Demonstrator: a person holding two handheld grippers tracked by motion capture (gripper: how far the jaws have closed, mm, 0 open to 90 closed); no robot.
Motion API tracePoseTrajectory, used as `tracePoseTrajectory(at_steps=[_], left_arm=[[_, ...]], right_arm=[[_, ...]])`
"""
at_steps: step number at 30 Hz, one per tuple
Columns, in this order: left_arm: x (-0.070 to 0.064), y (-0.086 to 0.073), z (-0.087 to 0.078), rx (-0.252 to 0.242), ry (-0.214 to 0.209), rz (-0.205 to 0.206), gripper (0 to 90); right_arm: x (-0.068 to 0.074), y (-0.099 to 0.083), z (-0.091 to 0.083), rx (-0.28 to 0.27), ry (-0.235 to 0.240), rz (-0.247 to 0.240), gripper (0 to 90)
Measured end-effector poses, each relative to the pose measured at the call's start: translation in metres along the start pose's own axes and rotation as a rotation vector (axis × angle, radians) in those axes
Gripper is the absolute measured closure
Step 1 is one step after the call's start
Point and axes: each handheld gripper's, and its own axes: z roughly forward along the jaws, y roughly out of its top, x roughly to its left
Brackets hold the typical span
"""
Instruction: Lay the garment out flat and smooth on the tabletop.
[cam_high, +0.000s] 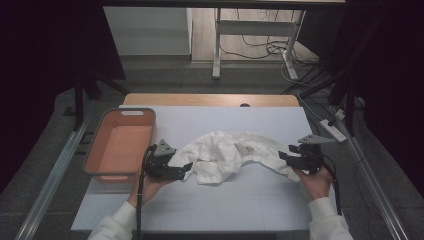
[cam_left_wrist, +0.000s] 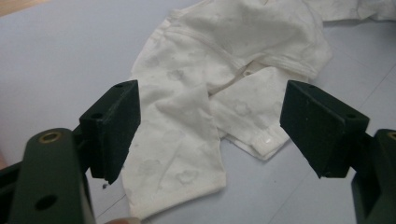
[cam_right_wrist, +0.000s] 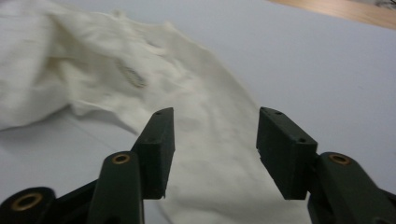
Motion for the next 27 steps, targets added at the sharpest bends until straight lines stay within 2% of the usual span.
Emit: tracePoseTrajectory(at_steps=[3, 7, 10, 14, 19, 22, 27], left_arm=[[0.000, 0.000, 0.000, 0.000, 0.001, -0.003, 21.1], [0.001, 0.000, 0.000, 0.000, 0.001, -0.003, 21.1], [0.000, 0.000, 0.000, 0.000, 0.002, -0.002, 21.0], [0.001, 0.000, 0.000, -0.001, 0.004, -0.002, 20.9], [0.002, 0.000, -0.001, -0.003, 0.005, -0.005, 20.9], [0.001, 0.000, -0.001, -0.006, 0.006, -0.005, 20.9], [0.001, 0.000, -0.001, -0.004, 0.008, -0.003, 20.7]], right_arm=[[0.012, 0.004, 0.002, -0.023, 0.056, -0.021, 43.3], [0.025, 0.008, 0.006, -0.055, 0.143, -0.013, 42.5], [0.039, 0.009, 0.013, -0.061, 0.192, -0.023, 42.4], [0.062, 0.010, 0.022, -0.037, 0.236, -0.090, 41.2], [0.091, 0.014, 0.028, -0.038, 0.291, -0.162, 41.2], [0.109, 0.016, 0.029, -0.041, 0.325, -0.198, 41.2], [0.137, 0.019, 0.032, -0.037, 0.406, -0.239, 41.2]])
